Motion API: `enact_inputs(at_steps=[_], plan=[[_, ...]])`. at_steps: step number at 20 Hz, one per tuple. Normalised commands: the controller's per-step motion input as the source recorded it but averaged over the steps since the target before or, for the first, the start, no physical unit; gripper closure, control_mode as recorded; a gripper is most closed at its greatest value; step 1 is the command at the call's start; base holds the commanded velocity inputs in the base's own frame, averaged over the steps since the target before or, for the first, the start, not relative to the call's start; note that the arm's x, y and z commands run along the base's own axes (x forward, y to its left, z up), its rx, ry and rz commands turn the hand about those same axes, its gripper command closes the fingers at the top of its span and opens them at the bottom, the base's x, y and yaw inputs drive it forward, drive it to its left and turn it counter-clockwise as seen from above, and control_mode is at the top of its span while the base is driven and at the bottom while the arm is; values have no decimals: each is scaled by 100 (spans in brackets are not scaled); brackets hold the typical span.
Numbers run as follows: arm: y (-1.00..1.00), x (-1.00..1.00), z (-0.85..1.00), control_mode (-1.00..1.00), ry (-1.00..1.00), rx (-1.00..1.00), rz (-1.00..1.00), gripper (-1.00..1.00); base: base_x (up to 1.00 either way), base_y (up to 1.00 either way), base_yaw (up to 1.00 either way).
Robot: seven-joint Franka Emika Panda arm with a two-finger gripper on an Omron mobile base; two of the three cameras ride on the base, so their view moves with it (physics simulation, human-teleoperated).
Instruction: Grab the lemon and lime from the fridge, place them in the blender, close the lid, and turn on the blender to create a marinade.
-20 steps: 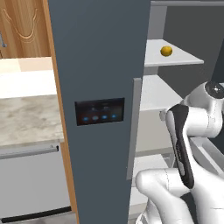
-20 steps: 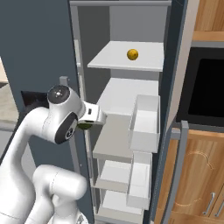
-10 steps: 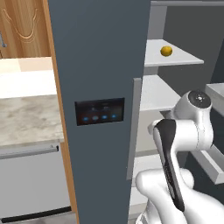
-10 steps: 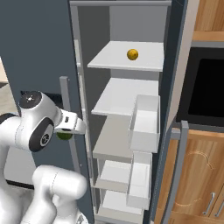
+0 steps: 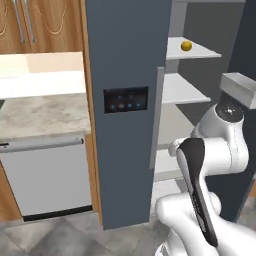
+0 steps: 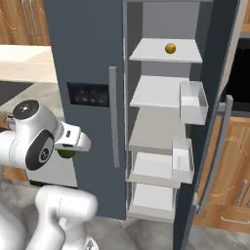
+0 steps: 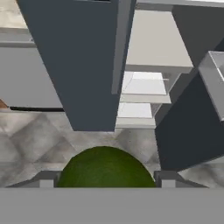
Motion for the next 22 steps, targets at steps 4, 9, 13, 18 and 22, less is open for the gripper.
enact_inputs(at_steps=[4,9,13,18,22], plan=[[0,0,0,100,0,0,0,100,-100,73,-19],[0,0,0,100,0,0,0,100,-83,22,-67],[0,0,0,100,0,0,0,100,-46,11,-91],[0,0,0,100,0,0,0,100,-35,6,-93],[0,0,0,100,0,0,0,100,-23,2,-96]])
